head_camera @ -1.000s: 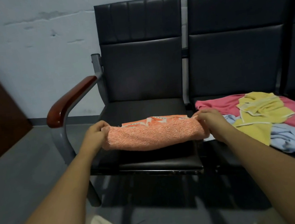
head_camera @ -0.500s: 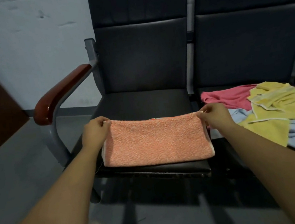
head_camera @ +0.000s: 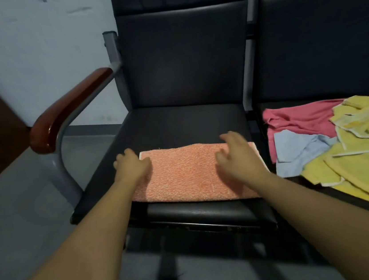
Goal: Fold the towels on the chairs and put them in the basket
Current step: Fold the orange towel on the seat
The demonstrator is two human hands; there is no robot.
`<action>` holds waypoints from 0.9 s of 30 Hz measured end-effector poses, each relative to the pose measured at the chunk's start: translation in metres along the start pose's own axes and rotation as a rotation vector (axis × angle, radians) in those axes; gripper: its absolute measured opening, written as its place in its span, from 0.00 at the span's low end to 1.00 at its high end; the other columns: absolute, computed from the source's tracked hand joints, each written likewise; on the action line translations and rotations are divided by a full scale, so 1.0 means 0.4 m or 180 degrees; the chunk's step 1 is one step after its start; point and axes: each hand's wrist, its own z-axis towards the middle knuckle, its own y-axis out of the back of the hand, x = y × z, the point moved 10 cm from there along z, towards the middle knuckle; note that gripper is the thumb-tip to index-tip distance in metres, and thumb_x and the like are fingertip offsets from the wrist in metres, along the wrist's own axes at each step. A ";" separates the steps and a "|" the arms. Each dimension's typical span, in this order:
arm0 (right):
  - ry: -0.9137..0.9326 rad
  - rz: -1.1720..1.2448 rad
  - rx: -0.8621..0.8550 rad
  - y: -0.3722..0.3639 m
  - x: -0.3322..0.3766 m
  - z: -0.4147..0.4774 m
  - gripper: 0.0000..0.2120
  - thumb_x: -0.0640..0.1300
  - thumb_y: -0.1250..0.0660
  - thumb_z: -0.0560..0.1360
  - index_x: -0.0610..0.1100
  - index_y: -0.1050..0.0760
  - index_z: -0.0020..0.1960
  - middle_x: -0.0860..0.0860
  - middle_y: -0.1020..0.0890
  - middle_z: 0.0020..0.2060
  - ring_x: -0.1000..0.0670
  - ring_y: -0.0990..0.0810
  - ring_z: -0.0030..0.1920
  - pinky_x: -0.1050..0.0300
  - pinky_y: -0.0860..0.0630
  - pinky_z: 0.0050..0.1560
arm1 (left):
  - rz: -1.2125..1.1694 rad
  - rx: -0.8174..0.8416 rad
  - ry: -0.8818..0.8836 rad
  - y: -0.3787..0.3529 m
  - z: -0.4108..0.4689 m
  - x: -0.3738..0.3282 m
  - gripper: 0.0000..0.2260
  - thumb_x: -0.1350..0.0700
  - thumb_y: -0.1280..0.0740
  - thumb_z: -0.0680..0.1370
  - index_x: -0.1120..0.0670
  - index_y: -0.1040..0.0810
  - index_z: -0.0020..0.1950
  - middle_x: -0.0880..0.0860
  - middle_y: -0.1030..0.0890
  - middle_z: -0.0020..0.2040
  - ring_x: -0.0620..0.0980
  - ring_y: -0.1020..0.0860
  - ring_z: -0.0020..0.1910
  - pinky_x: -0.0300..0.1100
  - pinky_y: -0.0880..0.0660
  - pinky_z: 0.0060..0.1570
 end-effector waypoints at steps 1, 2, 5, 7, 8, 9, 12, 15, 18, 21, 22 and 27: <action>0.0176 -0.0117 0.0166 -0.033 0.045 -0.020 0.29 0.51 0.38 0.79 0.41 0.37 0.77 0.41 0.38 0.77 0.43 0.39 0.77 0.49 0.41 0.76 | 0.0040 0.0063 0.0160 -0.006 0.000 0.023 0.29 0.49 0.33 0.78 0.63 0.35 0.73 0.65 0.34 0.72 0.64 0.35 0.70 0.55 0.31 0.64; 0.0328 -0.0231 0.0296 -0.066 0.082 -0.040 0.30 0.54 0.40 0.80 0.43 0.40 0.78 0.42 0.41 0.79 0.43 0.41 0.78 0.48 0.42 0.77 | 0.0082 0.0120 0.0293 -0.009 -0.002 0.040 0.31 0.47 0.32 0.77 0.63 0.35 0.73 0.65 0.34 0.72 0.64 0.34 0.70 0.55 0.31 0.64; 0.0593 -0.0543 0.0635 -0.155 0.143 -0.096 0.33 0.60 0.45 0.81 0.47 0.46 0.81 0.44 0.48 0.81 0.44 0.48 0.80 0.44 0.50 0.79 | 0.0009 0.0371 0.0436 -0.024 -0.001 0.067 0.30 0.41 0.29 0.75 0.64 0.27 0.65 0.63 0.25 0.65 0.63 0.25 0.63 0.52 0.25 0.58; 0.0628 -0.0785 0.0850 -0.207 0.145 -0.114 0.35 0.65 0.48 0.80 0.50 0.50 0.81 0.45 0.53 0.81 0.46 0.55 0.81 0.40 0.58 0.79 | -0.0187 0.0565 0.0413 -0.037 -0.017 0.059 0.28 0.41 0.29 0.76 0.65 0.24 0.62 0.60 0.21 0.56 0.60 0.21 0.54 0.47 0.26 0.50; 0.0619 -0.0893 0.0931 -0.226 0.141 -0.119 0.35 0.67 0.49 0.80 0.52 0.52 0.81 0.46 0.55 0.81 0.46 0.58 0.81 0.39 0.60 0.78 | -0.0229 0.0626 0.0429 -0.039 -0.027 0.056 0.28 0.43 0.28 0.76 0.65 0.24 0.62 0.60 0.21 0.54 0.58 0.22 0.52 0.47 0.27 0.48; 0.0614 -0.0990 0.0999 -0.242 0.133 -0.122 0.36 0.68 0.50 0.79 0.54 0.53 0.81 0.46 0.57 0.81 0.46 0.59 0.80 0.38 0.62 0.77 | -0.0237 0.0676 0.0451 -0.043 -0.034 0.056 0.27 0.44 0.27 0.76 0.65 0.25 0.63 0.59 0.21 0.54 0.57 0.22 0.51 0.46 0.27 0.48; 0.0687 -0.1222 0.1044 -0.267 0.123 -0.129 0.37 0.71 0.52 0.78 0.55 0.55 0.81 0.46 0.59 0.81 0.45 0.62 0.80 0.38 0.65 0.77 | -0.0207 0.0799 0.0480 -0.047 -0.056 0.056 0.23 0.50 0.27 0.77 0.64 0.25 0.63 0.59 0.21 0.57 0.55 0.24 0.49 0.44 0.29 0.47; 0.0736 -0.1310 0.1046 -0.276 0.119 -0.135 0.38 0.71 0.54 0.78 0.55 0.57 0.81 0.46 0.61 0.80 0.46 0.63 0.80 0.38 0.65 0.77 | -0.0182 0.0901 0.0333 -0.051 -0.070 0.051 0.15 0.52 0.29 0.79 0.61 0.24 0.60 0.57 0.21 0.54 0.52 0.24 0.45 0.44 0.30 0.45; 0.0760 -0.1316 0.1053 -0.281 0.125 -0.144 0.38 0.71 0.54 0.78 0.55 0.58 0.81 0.46 0.62 0.80 0.46 0.64 0.80 0.39 0.65 0.77 | -0.0439 0.0835 0.0056 -0.028 -0.080 0.039 0.10 0.55 0.32 0.80 0.57 0.24 0.59 0.53 0.22 0.51 0.52 0.24 0.47 0.43 0.29 0.47; 0.0687 -0.1199 0.1123 -0.286 0.141 -0.156 0.37 0.70 0.52 0.78 0.55 0.57 0.81 0.46 0.61 0.80 0.46 0.64 0.80 0.39 0.65 0.77 | -0.0455 0.0529 -0.0276 0.025 -0.079 0.028 0.09 0.55 0.31 0.78 0.56 0.25 0.56 0.54 0.20 0.54 0.51 0.23 0.47 0.44 0.29 0.41; 0.0650 -0.1113 0.1183 -0.286 0.148 -0.158 0.36 0.69 0.50 0.79 0.54 0.55 0.81 0.46 0.61 0.80 0.46 0.63 0.80 0.39 0.65 0.77 | -0.0422 0.0392 -0.0412 0.045 -0.079 0.018 0.09 0.55 0.31 0.77 0.56 0.25 0.55 0.54 0.20 0.53 0.50 0.23 0.46 0.42 0.30 0.38; -0.0153 0.0719 0.1311 -0.253 0.159 -0.117 0.22 0.50 0.38 0.79 0.46 0.28 0.72 0.44 0.27 0.70 0.44 0.30 0.70 0.43 0.39 0.74 | -0.0363 -0.0032 -0.1131 0.120 -0.123 -0.094 0.07 0.58 0.32 0.77 0.51 0.26 0.54 0.50 0.20 0.48 0.42 0.23 0.42 0.38 0.30 0.36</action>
